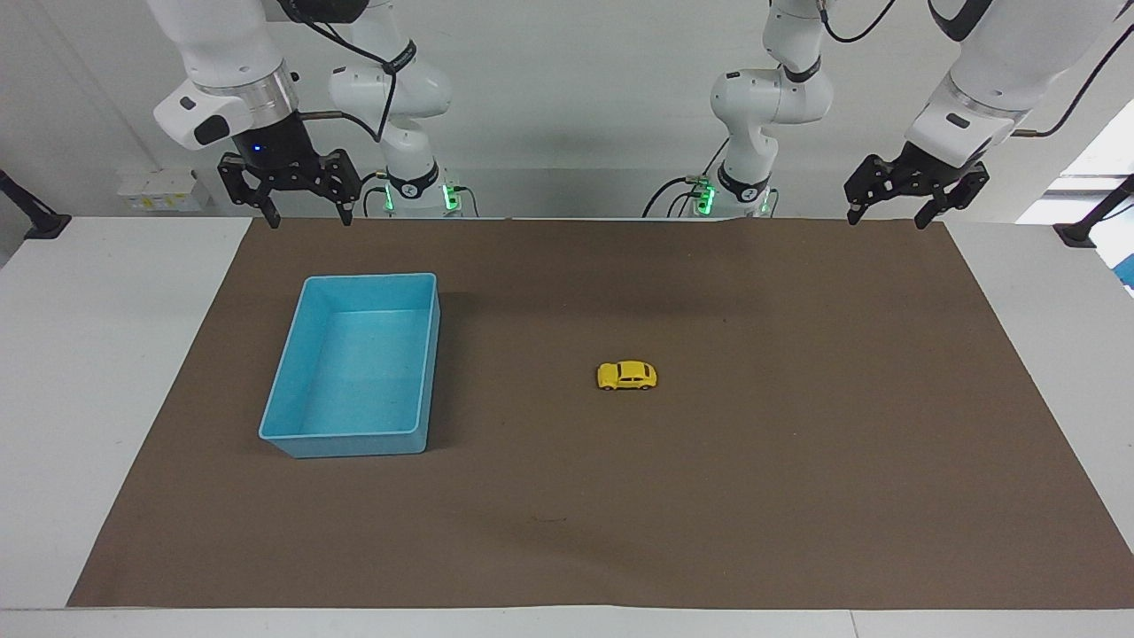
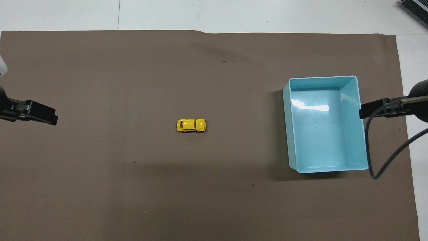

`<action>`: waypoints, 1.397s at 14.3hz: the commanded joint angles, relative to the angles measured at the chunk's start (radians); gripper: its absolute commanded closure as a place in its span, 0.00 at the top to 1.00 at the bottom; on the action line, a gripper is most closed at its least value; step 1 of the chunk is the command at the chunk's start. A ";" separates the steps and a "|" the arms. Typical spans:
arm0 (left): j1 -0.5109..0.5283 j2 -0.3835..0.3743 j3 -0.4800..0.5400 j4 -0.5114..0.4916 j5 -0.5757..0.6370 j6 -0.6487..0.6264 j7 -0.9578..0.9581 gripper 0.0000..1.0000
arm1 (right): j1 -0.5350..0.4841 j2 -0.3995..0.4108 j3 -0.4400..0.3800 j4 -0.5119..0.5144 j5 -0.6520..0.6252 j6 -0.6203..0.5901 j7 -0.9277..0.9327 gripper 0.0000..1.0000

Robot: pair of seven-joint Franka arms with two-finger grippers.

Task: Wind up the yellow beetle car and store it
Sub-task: 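Reach the left gripper toward the small yellow toy car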

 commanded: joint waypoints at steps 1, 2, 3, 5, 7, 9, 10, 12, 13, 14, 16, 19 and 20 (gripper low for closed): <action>-0.018 0.024 -0.006 0.022 -0.002 0.001 0.148 1.00 | -0.007 0.013 0.004 0.023 0.018 -0.014 0.013 1.00; -0.030 0.024 -0.004 0.021 -0.002 0.023 0.220 1.00 | -0.008 0.013 0.004 0.023 0.018 -0.010 0.010 1.00; -0.039 0.026 -0.004 0.021 0.000 0.047 0.282 1.00 | -0.008 0.013 0.003 0.022 0.020 -0.010 0.010 1.00; -0.067 0.024 -0.006 0.016 -0.002 0.088 0.414 1.00 | -0.010 0.011 0.000 0.019 0.020 -0.010 0.007 1.00; -0.081 0.027 -0.006 0.013 0.000 0.115 0.530 1.00 | -0.010 0.011 0.000 0.019 0.022 -0.010 0.009 1.00; -0.119 0.058 -0.004 0.016 0.001 0.124 0.659 1.00 | -0.010 0.011 0.000 0.019 0.023 -0.008 0.009 1.00; -0.122 0.067 -0.006 0.016 0.000 0.124 0.693 1.00 | -0.011 0.011 -0.002 0.017 0.028 -0.008 0.007 1.00; -0.139 0.094 -0.014 0.020 0.000 0.121 0.779 1.00 | -0.010 0.011 -0.002 0.017 0.029 -0.004 0.009 1.00; -0.148 0.110 -0.015 0.019 0.000 0.124 0.808 1.00 | -0.010 0.011 -0.002 0.017 0.031 -0.001 0.009 1.00; -0.163 0.127 -0.015 0.020 -0.002 0.130 0.840 1.00 | -0.010 0.011 -0.002 0.017 0.031 -0.002 0.010 1.00; -0.182 0.157 -0.015 0.013 -0.014 0.185 0.911 1.00 | -0.011 0.011 -0.002 0.017 0.031 -0.002 0.012 1.00; -0.246 0.196 -0.014 -0.031 -0.016 0.294 1.001 1.00 | -0.017 0.011 -0.003 0.016 0.031 -0.002 0.010 1.00; -0.259 0.197 -0.014 -0.060 -0.013 0.338 1.014 1.00 | -0.016 0.011 -0.002 0.016 0.031 -0.002 0.009 1.00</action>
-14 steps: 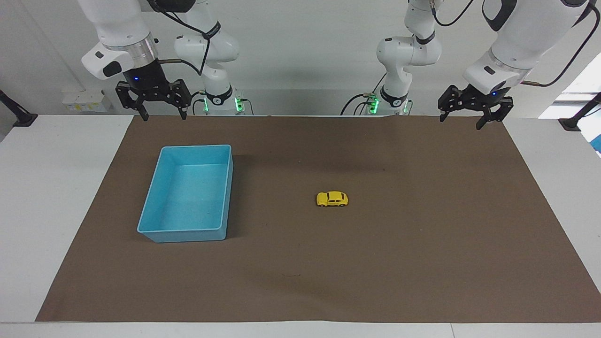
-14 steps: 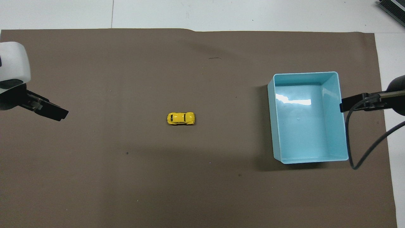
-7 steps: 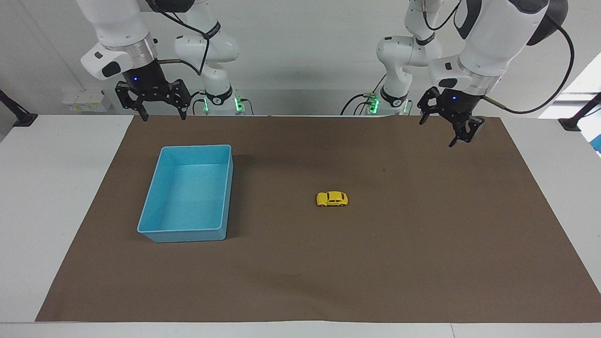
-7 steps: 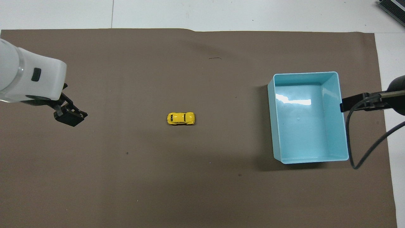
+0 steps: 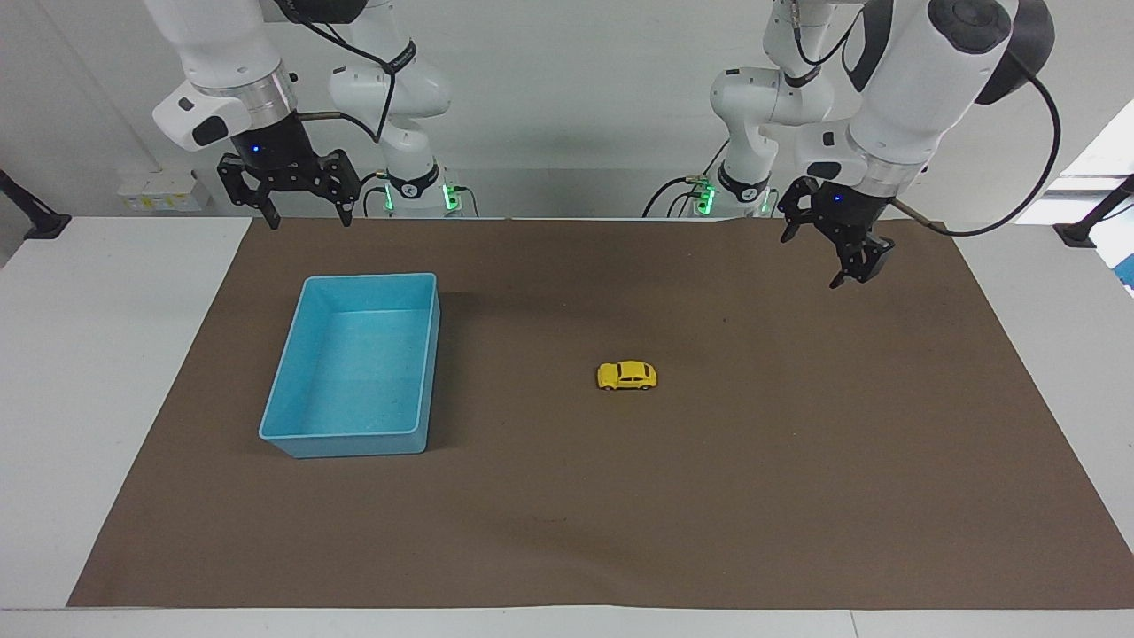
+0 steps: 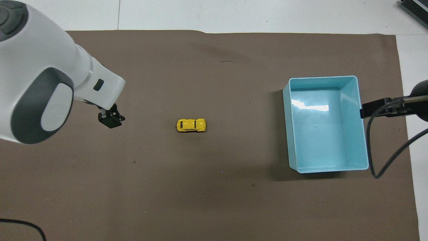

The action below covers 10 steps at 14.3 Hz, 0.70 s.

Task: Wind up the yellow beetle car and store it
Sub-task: 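Reach the left gripper toward the small yellow toy car, then lower the left gripper onto the yellow car and grip it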

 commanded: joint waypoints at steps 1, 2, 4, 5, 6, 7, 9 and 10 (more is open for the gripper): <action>-0.059 0.008 0.018 -0.073 -0.009 0.121 0.066 1.00 | -0.013 0.009 0.005 0.016 0.023 -0.003 0.009 1.00; -0.076 0.014 0.018 -0.107 -0.009 0.170 0.086 1.00 | -0.015 0.009 0.005 0.016 0.023 -0.003 0.009 1.00; -0.123 0.026 0.020 -0.186 -0.009 0.305 0.121 1.00 | -0.015 0.009 0.005 0.016 0.023 -0.003 0.007 1.00; -0.127 0.026 0.018 -0.234 -0.009 0.368 0.126 1.00 | -0.015 0.009 0.005 0.016 0.024 -0.003 0.007 1.00; -0.146 0.025 0.018 -0.268 -0.009 0.398 0.127 1.00 | -0.015 0.009 0.005 0.016 0.024 -0.003 0.007 1.00; -0.162 0.026 0.020 -0.286 -0.007 0.430 0.127 1.00 | -0.015 0.007 0.005 0.014 0.024 -0.005 0.007 1.00; -0.188 0.037 0.018 -0.337 -0.007 0.526 0.123 1.00 | -0.015 0.007 0.005 0.014 0.024 -0.005 0.007 1.00; -0.197 0.052 0.020 -0.354 -0.009 0.563 0.109 1.00 | -0.015 0.007 0.005 0.014 0.024 -0.005 0.007 1.00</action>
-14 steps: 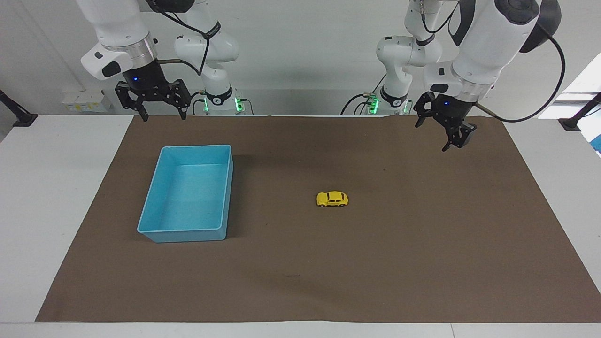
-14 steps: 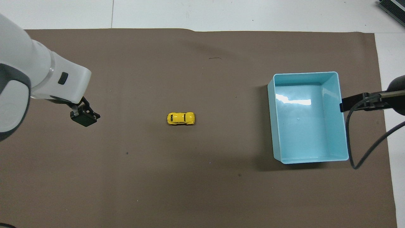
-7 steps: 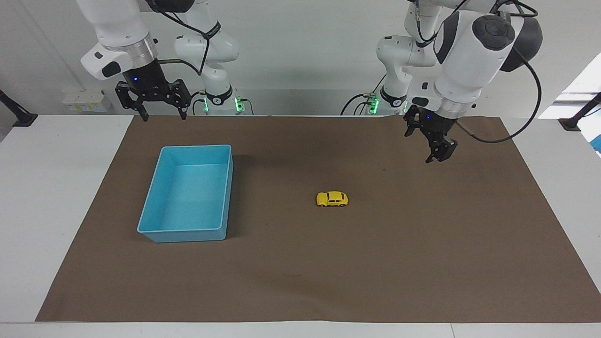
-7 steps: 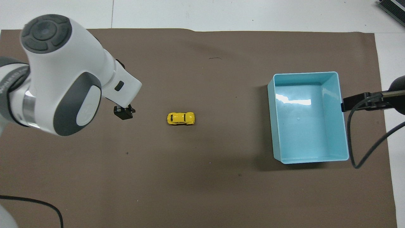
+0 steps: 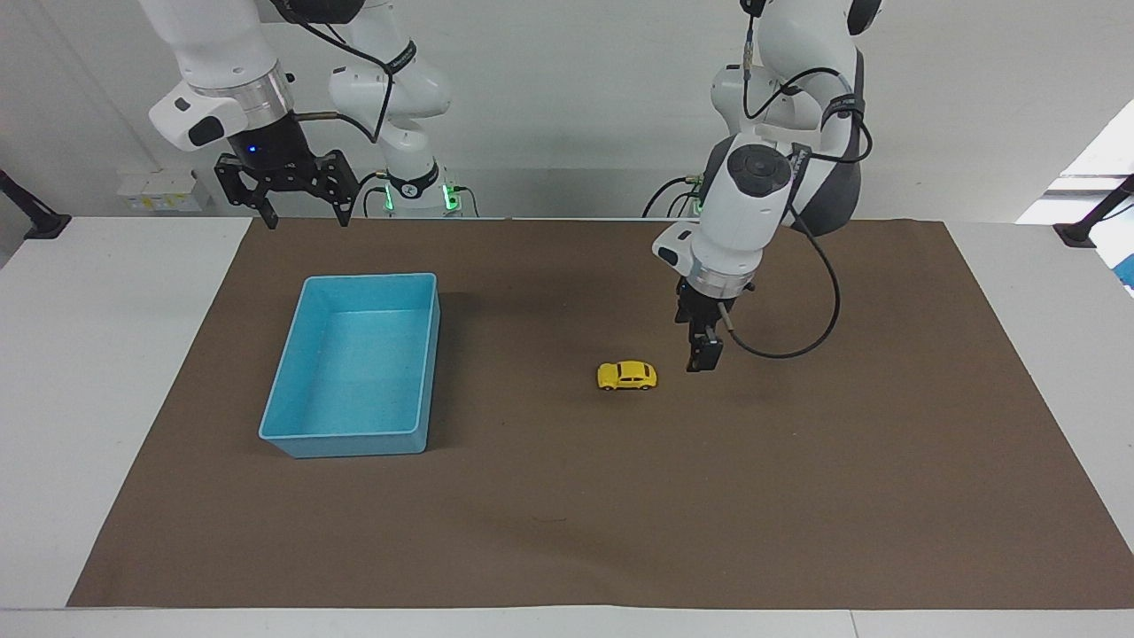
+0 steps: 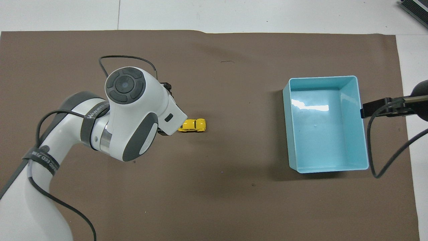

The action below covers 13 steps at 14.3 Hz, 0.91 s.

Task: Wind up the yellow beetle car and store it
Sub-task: 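Lower the left gripper onto the yellow car and grip it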

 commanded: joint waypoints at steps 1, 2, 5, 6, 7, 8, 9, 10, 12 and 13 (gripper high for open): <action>-0.039 0.002 0.022 -0.073 -0.009 0.110 0.003 1.00 | -0.015 0.007 0.005 0.014 0.023 -0.006 0.007 1.00; -0.049 0.008 0.022 -0.084 -0.009 0.132 0.003 1.00 | -0.015 0.007 0.005 0.014 0.023 -0.006 0.007 1.00; -0.057 0.028 0.022 -0.096 -0.009 0.164 -0.013 1.00 | -0.015 0.007 0.004 0.014 0.023 -0.005 0.009 1.00; -0.062 0.042 0.022 -0.096 -0.009 0.169 -0.036 1.00 | -0.016 0.007 0.004 0.014 0.023 -0.005 0.009 1.00; -0.080 0.060 0.023 -0.094 -0.007 0.196 -0.070 1.00 | -0.016 0.007 0.004 0.014 0.023 -0.005 0.009 1.00; -0.097 0.079 0.025 -0.094 -0.006 0.225 -0.110 1.00 | -0.016 0.007 0.004 0.014 0.023 -0.005 0.009 1.00; -0.106 0.099 0.026 -0.093 0.002 0.232 -0.145 1.00 | -0.016 0.007 0.004 0.014 0.023 -0.005 0.009 1.00; -0.121 0.112 0.026 -0.090 0.022 0.235 -0.177 1.00 | -0.016 0.007 0.005 0.014 0.023 -0.006 0.009 1.00; -0.125 0.120 0.026 -0.093 0.065 0.236 -0.230 1.00 | -0.016 0.006 0.004 0.014 0.023 -0.011 0.009 1.00; -0.125 0.120 0.026 -0.094 0.068 0.227 -0.231 1.00 | -0.016 0.006 0.004 0.014 0.023 -0.012 0.009 1.00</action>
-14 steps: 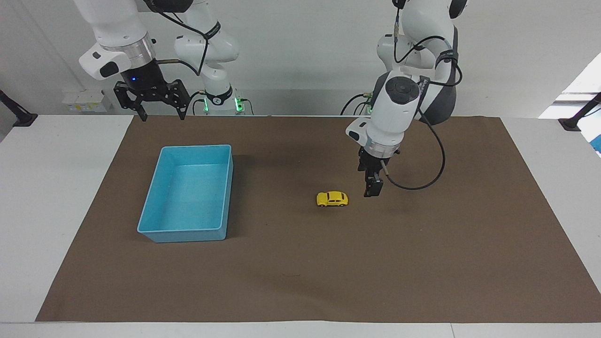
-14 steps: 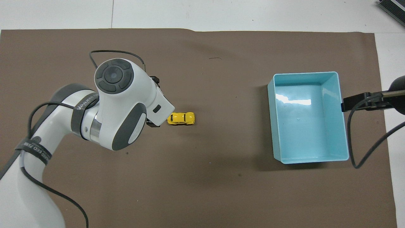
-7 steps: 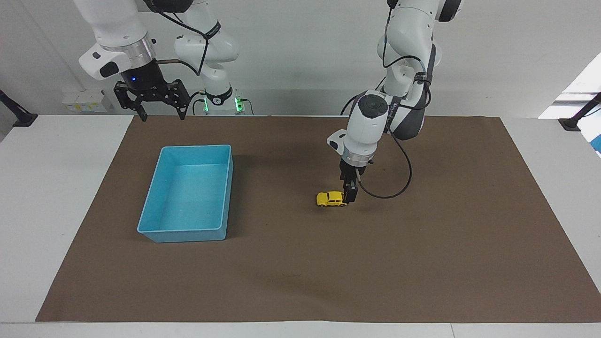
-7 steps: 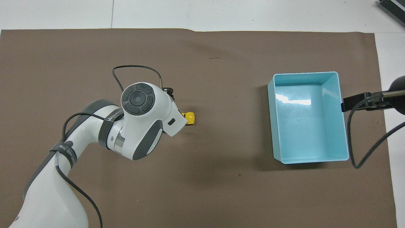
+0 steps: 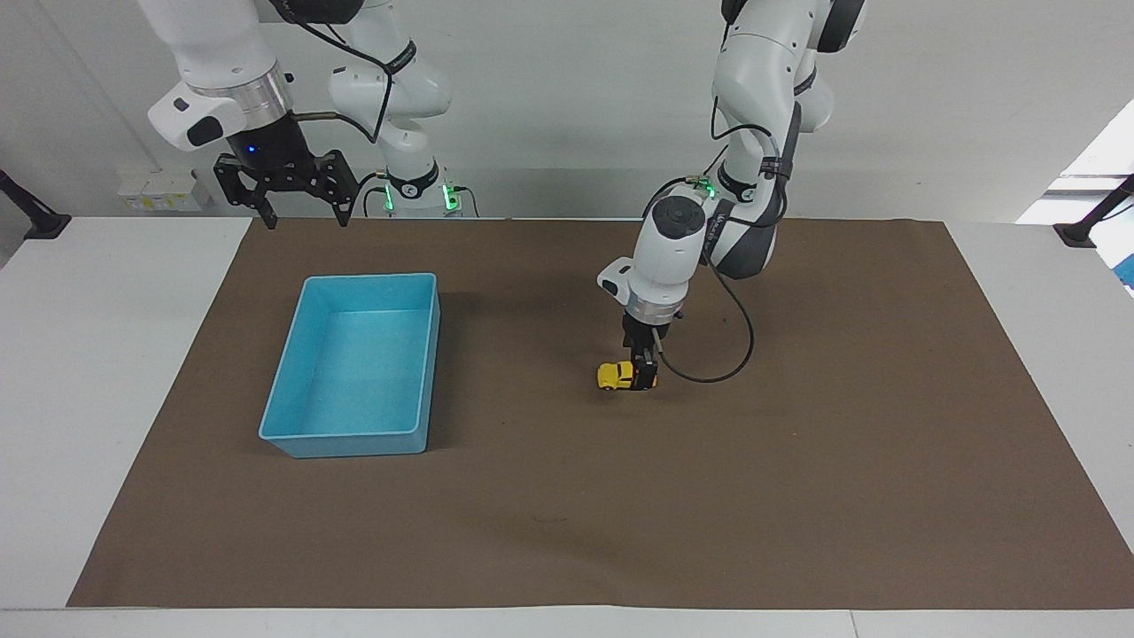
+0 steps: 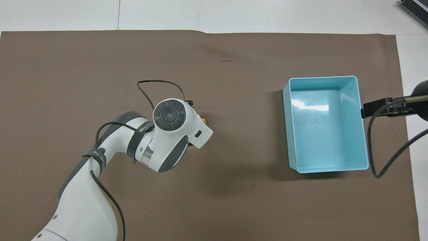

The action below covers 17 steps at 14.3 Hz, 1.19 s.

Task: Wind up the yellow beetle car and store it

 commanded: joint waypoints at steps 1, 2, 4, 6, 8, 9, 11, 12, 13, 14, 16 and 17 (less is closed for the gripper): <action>-0.020 -0.005 0.023 -0.015 0.030 0.010 -0.039 1.00 | -0.015 0.006 0.005 0.014 0.023 -0.012 0.009 1.00; -0.021 -0.005 0.025 -0.015 0.030 0.005 -0.048 1.00 | -0.015 0.006 0.005 0.014 0.023 -0.011 0.009 1.00; -0.024 -0.010 0.025 -0.032 0.048 0.002 -0.061 1.00 | -0.015 0.006 0.005 0.014 0.023 -0.009 0.009 1.00; -0.026 -0.014 0.025 -0.038 0.076 -0.019 -0.084 0.44 | -0.015 0.006 0.005 0.014 0.023 -0.009 0.009 1.00; -0.021 -0.014 0.025 -0.032 0.082 -0.048 -0.084 0.00 | -0.015 0.006 0.005 0.014 0.023 -0.011 0.007 1.00; -0.015 -0.014 0.025 -0.034 0.084 -0.048 -0.085 0.00 | -0.015 0.004 0.006 0.013 0.023 -0.012 0.007 1.00; -0.014 -0.014 0.025 -0.032 0.084 -0.048 -0.085 0.00 | -0.014 0.004 0.005 0.013 0.023 -0.012 0.007 1.00; -0.012 -0.013 0.025 -0.034 0.084 -0.048 -0.085 0.00 | -0.014 0.004 0.006 0.013 0.023 -0.012 0.007 1.00; -0.012 -0.014 0.025 -0.034 0.084 -0.048 -0.085 0.00 | -0.014 0.004 0.006 0.013 0.023 -0.012 0.007 1.00; -0.011 -0.014 0.025 -0.037 0.084 -0.048 -0.084 0.00 | -0.014 0.004 0.006 0.013 0.023 -0.011 0.007 1.00; -0.008 -0.019 0.025 -0.047 0.084 -0.044 -0.078 0.00 | -0.015 0.004 0.005 0.013 0.023 -0.011 0.007 1.00; -0.005 -0.019 0.025 -0.051 0.084 -0.041 -0.075 0.00 | -0.015 0.004 0.006 0.013 0.023 -0.012 0.007 1.00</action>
